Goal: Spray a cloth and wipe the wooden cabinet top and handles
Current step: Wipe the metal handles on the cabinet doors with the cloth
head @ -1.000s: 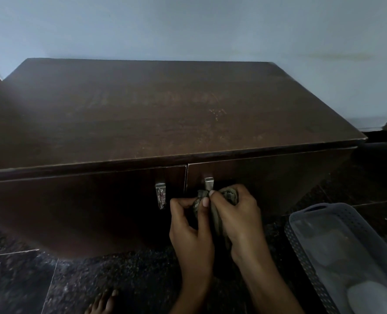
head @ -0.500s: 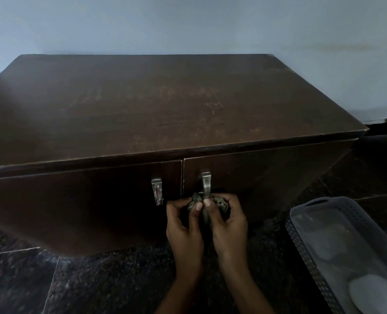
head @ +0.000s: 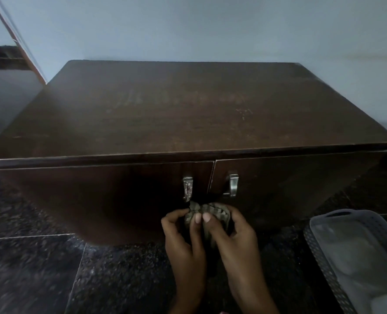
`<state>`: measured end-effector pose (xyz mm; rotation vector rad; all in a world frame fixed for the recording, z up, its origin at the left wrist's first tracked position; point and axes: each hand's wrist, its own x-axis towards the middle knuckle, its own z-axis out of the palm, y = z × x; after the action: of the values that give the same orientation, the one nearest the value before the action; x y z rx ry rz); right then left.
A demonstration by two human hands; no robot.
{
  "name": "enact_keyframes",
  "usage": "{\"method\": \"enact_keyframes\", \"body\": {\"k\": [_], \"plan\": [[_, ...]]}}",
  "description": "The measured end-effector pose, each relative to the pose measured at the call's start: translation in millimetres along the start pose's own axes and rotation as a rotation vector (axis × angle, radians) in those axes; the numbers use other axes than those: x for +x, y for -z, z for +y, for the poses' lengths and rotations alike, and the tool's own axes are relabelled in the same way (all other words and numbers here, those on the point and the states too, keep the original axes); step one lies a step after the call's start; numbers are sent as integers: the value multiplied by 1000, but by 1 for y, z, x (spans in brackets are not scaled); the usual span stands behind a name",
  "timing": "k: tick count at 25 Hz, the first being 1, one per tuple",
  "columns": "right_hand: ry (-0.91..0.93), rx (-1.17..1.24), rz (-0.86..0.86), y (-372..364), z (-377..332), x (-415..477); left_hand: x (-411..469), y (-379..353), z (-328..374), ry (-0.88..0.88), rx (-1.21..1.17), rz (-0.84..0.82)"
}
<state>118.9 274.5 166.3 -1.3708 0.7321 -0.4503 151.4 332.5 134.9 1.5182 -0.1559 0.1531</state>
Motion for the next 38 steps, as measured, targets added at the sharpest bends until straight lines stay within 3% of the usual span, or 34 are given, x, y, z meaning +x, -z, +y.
{"method": "enact_keyframes", "body": {"k": [3,9,19,25,30,38], "plan": [[114,23,-40,-14,-16,3,20,9,16,-55,-14,-54],[292,-138,58,-32,-30,13,41,12,29,-55,-28,-89],[-40,-157,63,-34,-39,24,38,10,31,17,40,-52],[-59,-160,80,-34,-30,17,29,14,20,33,32,-45],[52,-214,117,-40,-45,22,44,13,28,-36,-5,-77],[-27,-255,111,-38,-39,23,37,14,21,1,4,-78]]}}
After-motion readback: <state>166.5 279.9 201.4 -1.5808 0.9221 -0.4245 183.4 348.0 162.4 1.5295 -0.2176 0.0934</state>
